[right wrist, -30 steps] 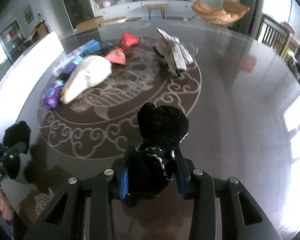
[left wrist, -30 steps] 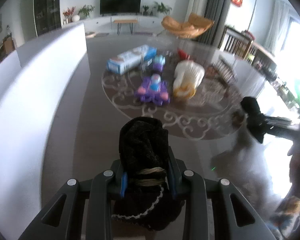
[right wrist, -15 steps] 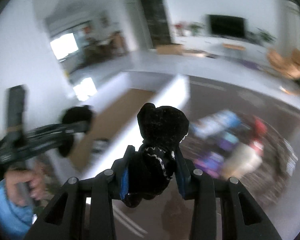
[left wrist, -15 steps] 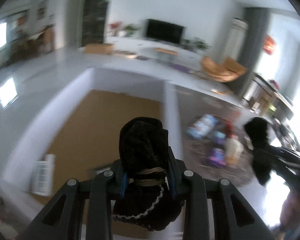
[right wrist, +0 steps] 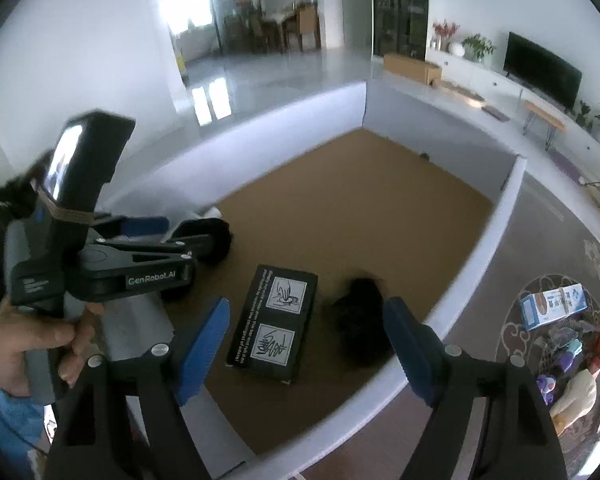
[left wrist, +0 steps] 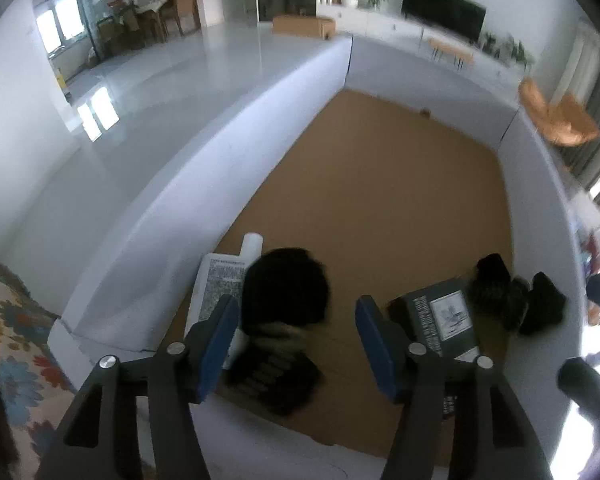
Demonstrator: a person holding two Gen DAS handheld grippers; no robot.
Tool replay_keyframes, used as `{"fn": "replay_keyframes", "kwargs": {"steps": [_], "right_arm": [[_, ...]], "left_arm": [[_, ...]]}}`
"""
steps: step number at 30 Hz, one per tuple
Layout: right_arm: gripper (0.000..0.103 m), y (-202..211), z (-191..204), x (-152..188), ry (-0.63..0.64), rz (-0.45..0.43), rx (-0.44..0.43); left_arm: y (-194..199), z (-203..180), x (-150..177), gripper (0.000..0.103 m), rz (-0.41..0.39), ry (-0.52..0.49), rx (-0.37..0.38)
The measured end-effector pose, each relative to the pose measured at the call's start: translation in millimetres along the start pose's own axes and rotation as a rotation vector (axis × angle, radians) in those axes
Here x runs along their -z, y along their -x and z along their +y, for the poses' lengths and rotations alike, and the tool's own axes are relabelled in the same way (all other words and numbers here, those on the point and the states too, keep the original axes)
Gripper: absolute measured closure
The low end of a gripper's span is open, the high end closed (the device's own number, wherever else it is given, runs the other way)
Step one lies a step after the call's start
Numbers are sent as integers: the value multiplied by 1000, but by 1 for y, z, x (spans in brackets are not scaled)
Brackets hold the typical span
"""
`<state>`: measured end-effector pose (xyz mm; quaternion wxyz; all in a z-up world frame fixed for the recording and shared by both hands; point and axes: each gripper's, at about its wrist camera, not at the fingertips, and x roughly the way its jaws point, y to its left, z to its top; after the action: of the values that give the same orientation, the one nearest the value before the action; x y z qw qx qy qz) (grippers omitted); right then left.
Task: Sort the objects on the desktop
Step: 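Carry both black hats into the cardboard bin and open both grippers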
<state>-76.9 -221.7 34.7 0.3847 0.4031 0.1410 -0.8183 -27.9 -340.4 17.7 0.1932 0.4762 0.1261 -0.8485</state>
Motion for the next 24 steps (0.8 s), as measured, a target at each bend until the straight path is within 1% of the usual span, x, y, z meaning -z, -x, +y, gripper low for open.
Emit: {"fn": "replay_keyframes", "kwargs": {"steps": [2, 4, 5, 7, 8, 9, 10, 11, 12, 13, 14, 15, 16, 17, 18, 20, 21, 22, 24], "right_arm": [[15, 23, -8, 10, -9, -62, 16], [6, 50, -26, 29, -22, -137, 63], [4, 60, -36, 38, -32, -162, 88], [0, 80, -61, 63, -69, -201, 148], [0, 89, -80, 81, -103, -209, 189], [0, 93, -97, 96, -134, -201, 222], [0, 96, -118, 115, -176, -179, 261], [0, 97, -141, 135, -224, -139, 304], [0, 98, -161, 152, -268, -99, 341], [0, 100, -185, 175, -324, -59, 388], [0, 102, -201, 190, -359, -39, 416], [0, 106, -216, 205, -391, -22, 445], [0, 107, -235, 228, -430, 3, 490], [0, 110, -245, 240, -452, 18, 516], [0, 114, -254, 251, -470, 29, 534], [0, 116, -271, 271, -500, 50, 563], [0, 117, -275, 276, -505, 54, 569], [0, 117, -281, 286, -508, 59, 572], [0, 115, -283, 289, -509, 61, 567]], "left_arm": [[12, -4, 4, 38, -42, 15, 27], [30, -18, 9, 38, -87, 4, 73], [38, -25, 12, 38, -108, -7, 97], [60, -53, 22, 37, -158, -53, 165], [69, -66, 26, 33, -175, -77, 194], [81, -87, 35, 25, -198, -117, 238], [89, -102, 40, 20, -213, -145, 264], [97, -118, 49, 11, -232, -181, 294], [106, -144, 62, 6, -251, -236, 332], [108, -158, 68, 4, -255, -271, 354], [109, -184, 82, 0, -250, -325, 381], [109, -200, 88, 0, -241, -354, 394], [102, -221, 99, 0, -222, -391, 401], [93, -242, 108, 0, -198, -425, 400], [74, -266, 121, 0, -161, -466, 389], [46, -299, 134, 0, -111, -511, 359], [26, -316, 140, 0, -83, -536, 334], [13, -323, 142, 0, -70, -546, 319], [-9, -337, 144, 0, -54, -563, 293]]}}
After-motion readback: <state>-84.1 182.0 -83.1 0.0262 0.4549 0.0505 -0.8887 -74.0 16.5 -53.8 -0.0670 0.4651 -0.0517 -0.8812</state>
